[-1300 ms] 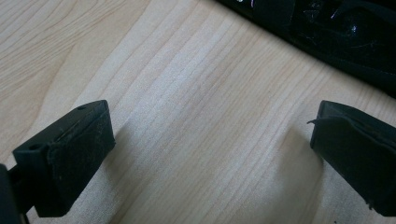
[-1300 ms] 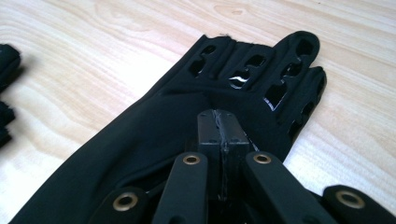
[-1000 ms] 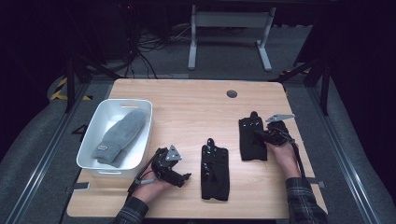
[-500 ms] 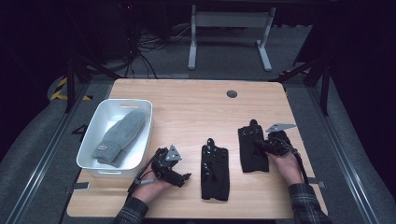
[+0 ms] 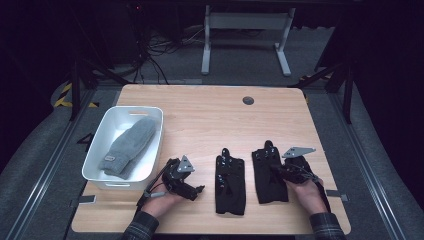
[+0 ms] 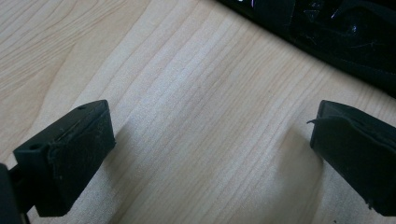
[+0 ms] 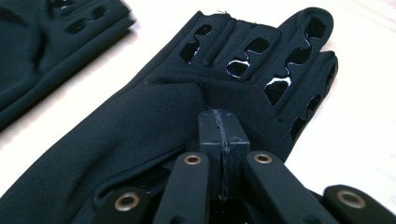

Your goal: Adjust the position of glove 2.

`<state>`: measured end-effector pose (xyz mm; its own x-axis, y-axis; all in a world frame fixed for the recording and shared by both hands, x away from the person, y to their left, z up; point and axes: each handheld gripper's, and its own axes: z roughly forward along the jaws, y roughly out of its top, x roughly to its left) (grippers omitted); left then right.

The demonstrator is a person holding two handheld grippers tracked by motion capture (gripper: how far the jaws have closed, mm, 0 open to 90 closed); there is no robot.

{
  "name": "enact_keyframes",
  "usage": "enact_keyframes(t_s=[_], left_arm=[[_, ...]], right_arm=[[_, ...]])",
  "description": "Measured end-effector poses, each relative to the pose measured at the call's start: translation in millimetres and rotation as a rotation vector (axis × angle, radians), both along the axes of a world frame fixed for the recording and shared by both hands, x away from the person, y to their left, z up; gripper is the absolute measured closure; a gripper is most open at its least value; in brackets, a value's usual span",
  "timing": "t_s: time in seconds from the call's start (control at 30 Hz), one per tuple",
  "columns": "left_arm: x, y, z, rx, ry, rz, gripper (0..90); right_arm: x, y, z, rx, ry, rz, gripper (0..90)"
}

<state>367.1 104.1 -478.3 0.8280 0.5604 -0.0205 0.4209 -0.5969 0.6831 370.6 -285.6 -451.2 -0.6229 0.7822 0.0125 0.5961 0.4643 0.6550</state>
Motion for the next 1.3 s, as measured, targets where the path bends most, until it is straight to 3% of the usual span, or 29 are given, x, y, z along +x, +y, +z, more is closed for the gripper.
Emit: enact_keyframes(t_s=[0.23,0.53,0.87,0.97,1.13,1.2,1.23,1.3], left_arm=[[0.0,0.0,0.0,0.000,0.000,0.000,0.1],[0.0,0.0,0.0,0.000,0.000,0.000,0.1],[-0.1,-0.2,1.5,0.008,0.004,0.007,0.9],[-0.7,0.4,6.1,0.007,0.011,0.012,10.9],[-5.3,-6.8,17.0,-0.043,0.016,-0.008,32.5],[-5.3,-11.8,20.4,-0.083,0.016,-0.037,40.1],[-4.4,-15.1,21.9,-0.115,0.035,-0.051,44.1],[-2.5,-21.0,23.0,-0.139,0.064,-0.059,48.4]], right_arm=[[-15.2,10.5,0.8,-0.010,0.013,0.019,90.0],[-25.6,27.9,1.2,-0.006,0.030,0.084,90.0],[-29.9,32.9,5.1,0.006,0.009,0.129,89.8],[-31.2,22.2,9.4,0.032,-0.011,0.123,89.8],[-35.1,6.9,8.0,0.035,-0.020,0.128,89.3],[-36.7,3.9,6.9,0.037,-0.019,0.134,89.1],[-37.7,2.8,6.3,0.038,-0.018,0.137,88.3],[-39.6,1.0,4.4,0.032,-0.016,0.146,88.0]])
